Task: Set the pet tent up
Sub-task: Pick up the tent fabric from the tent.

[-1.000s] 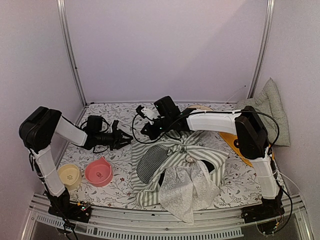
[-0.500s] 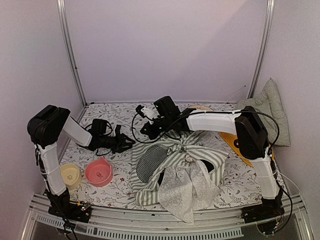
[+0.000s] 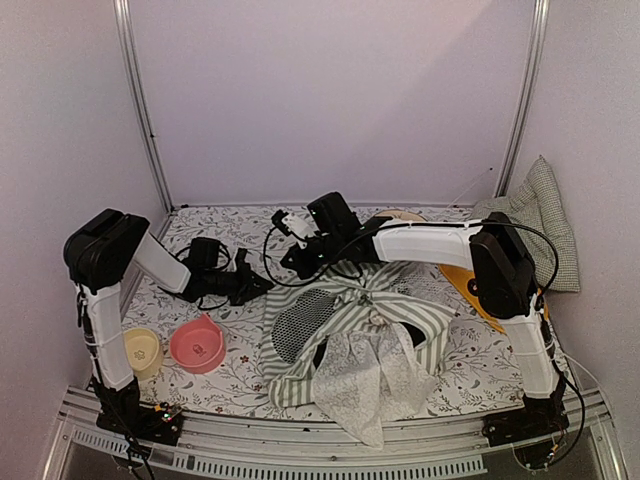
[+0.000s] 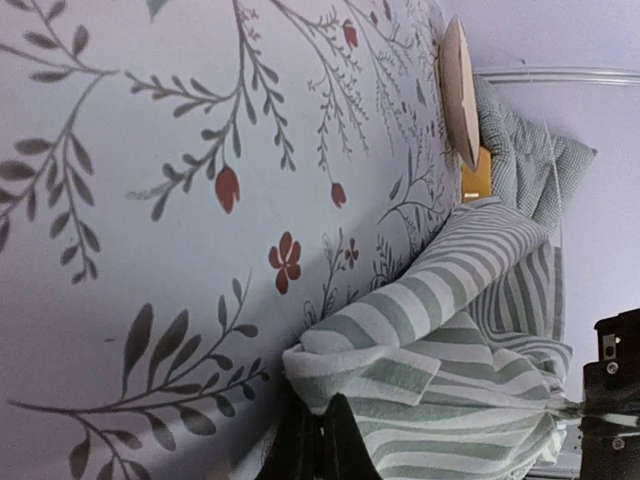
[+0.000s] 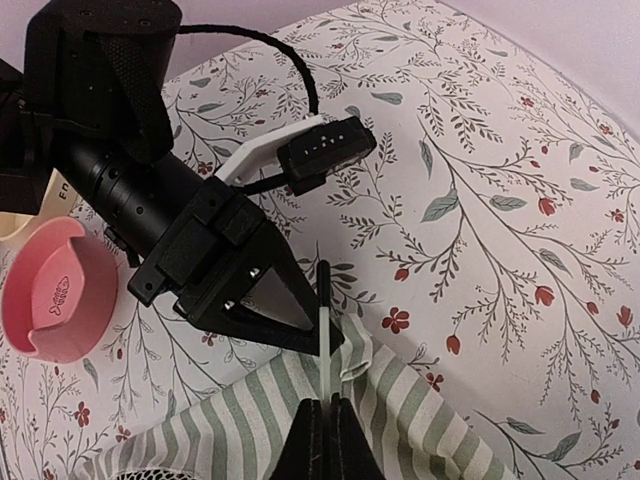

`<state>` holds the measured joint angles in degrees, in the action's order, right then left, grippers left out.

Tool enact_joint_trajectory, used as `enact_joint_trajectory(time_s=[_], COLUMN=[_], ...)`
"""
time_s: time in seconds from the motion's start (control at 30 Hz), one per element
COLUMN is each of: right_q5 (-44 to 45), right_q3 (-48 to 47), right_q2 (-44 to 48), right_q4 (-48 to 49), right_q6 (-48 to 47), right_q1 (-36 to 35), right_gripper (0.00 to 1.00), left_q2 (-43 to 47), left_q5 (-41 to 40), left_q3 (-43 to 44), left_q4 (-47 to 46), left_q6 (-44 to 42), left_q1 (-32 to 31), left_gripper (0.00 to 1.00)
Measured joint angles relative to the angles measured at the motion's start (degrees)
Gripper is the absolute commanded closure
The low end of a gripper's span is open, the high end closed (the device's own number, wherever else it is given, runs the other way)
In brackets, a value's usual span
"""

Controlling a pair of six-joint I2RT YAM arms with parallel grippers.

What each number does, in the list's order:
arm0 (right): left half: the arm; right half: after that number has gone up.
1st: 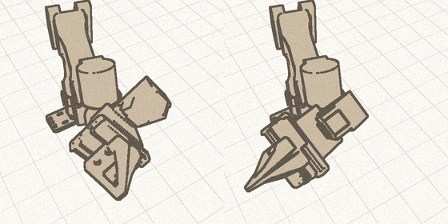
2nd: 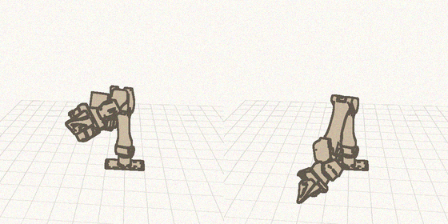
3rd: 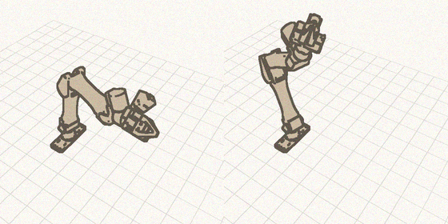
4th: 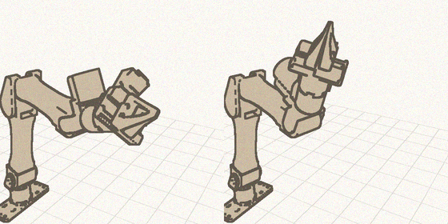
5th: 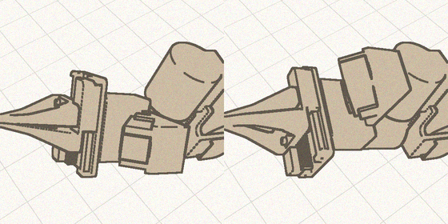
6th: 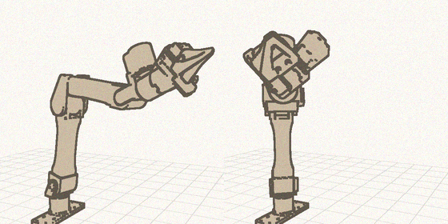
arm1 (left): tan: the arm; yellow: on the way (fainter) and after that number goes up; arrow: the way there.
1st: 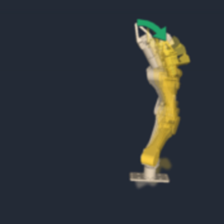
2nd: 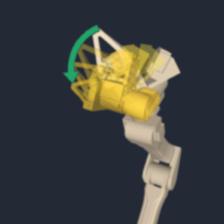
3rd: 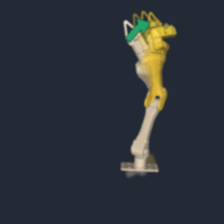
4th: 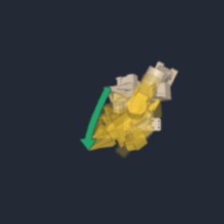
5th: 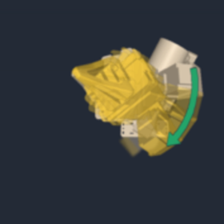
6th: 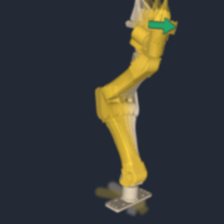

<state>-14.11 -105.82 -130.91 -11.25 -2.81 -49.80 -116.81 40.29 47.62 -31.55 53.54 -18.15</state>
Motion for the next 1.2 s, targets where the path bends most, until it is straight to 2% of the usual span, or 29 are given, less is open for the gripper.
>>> enact_joint_trajectory(time_s=[0.5,1.2], right_q5=[0.0,0.04], right_q3=[1.75,0.39], right_q2=[0.0,0.02], right_q4=[-0.98,-0.76], right_q6=[-0.02,0.61], right_q1=[-0.02,-0.02], right_gripper=[1.0,1.0], left_q2=[9.94,12.74], left_q5=[-6.75,-7.34], left_q3=[-4.96,-7.3], left_q4=[-10.75,-10.56], left_q6=[1.16,-4.79], left_q1=[2.95,3.06], left_gripper=[1.0,1.0])
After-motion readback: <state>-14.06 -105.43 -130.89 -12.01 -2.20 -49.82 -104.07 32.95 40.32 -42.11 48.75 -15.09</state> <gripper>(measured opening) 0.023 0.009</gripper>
